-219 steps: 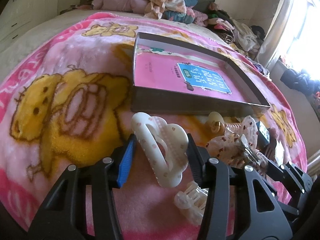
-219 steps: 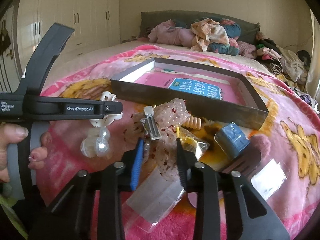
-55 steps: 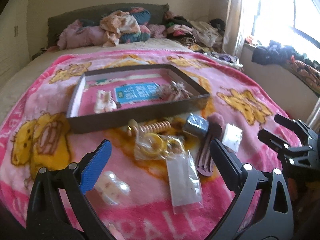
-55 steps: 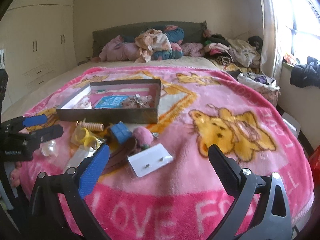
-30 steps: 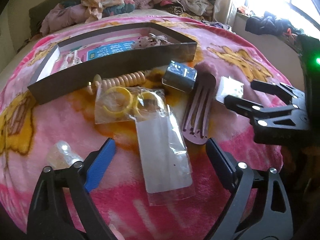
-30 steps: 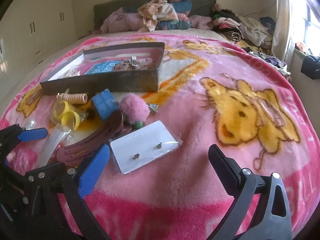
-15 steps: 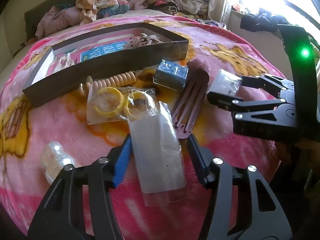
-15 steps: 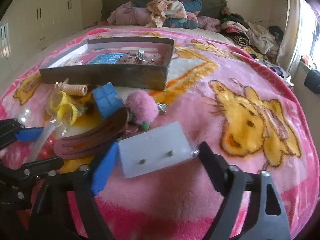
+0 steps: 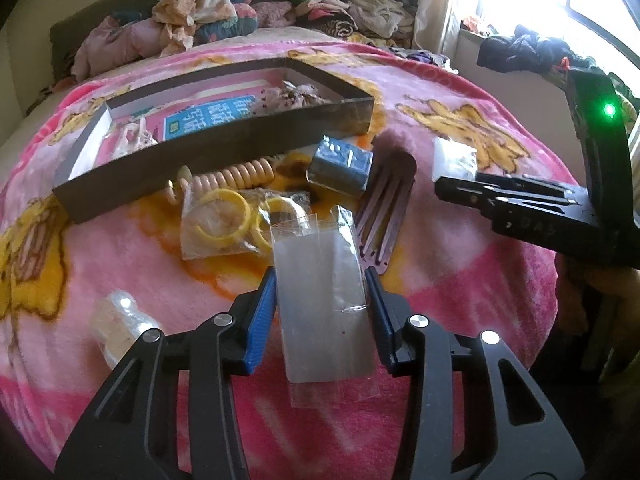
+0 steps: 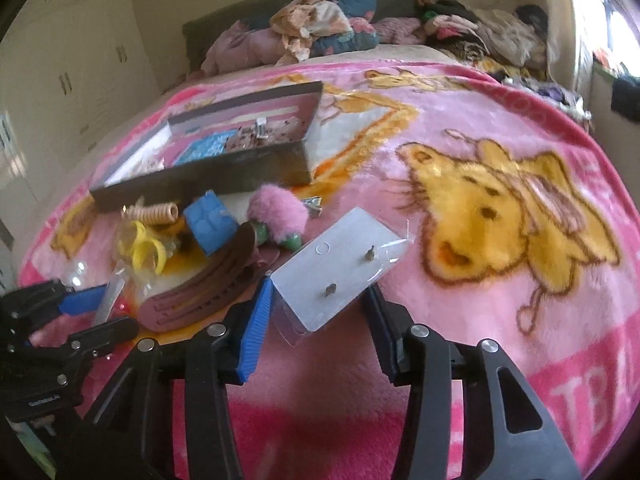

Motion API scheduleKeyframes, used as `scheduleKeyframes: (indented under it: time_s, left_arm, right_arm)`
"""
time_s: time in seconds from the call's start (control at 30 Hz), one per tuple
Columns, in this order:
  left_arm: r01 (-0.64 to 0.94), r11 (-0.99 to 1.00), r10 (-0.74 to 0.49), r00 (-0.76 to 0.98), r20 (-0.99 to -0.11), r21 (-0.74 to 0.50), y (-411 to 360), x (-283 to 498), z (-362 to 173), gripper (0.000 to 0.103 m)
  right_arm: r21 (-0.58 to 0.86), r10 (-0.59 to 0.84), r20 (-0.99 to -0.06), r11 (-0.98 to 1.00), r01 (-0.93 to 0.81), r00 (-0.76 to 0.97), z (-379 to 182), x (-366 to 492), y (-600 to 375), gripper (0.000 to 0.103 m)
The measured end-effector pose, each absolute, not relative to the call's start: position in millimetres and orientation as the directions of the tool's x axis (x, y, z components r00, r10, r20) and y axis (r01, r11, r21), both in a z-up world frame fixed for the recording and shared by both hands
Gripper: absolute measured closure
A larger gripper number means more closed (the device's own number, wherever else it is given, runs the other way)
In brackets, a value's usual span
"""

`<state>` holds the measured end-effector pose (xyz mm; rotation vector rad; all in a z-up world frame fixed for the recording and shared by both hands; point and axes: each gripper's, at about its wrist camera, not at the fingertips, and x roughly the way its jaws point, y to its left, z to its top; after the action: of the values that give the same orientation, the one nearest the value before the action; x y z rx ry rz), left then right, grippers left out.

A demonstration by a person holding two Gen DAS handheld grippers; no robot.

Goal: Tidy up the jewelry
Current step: 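Grasp the clear plastic bag with the left tool while the right tool grasps the white earring card, then carry the bag and earring card into the tray while the right tool releases the card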

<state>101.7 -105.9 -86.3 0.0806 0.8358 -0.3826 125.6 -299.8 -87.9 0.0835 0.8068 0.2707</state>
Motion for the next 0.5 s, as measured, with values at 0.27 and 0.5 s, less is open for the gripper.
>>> scheduleKeyframes:
  time_s: [0.27, 0.5]
  left_arm:
    - [0.341, 0.935, -0.304, 0.641, -0.705, -0.094, -95, 105, -71, 0.069]
    - [0.299, 0.947, -0.294, 0.67, -0.681, -0.115, -78, 115, -61, 0.069]
  right_arm:
    - [0.165, 0.265, -0.662, 0.964, -0.209, 0.702, -74, 117, -302, 0.059]
    - [0.148, 0.273, -0.638, 0.961, -0.233, 0.72, -61, 113, -294, 0.059]
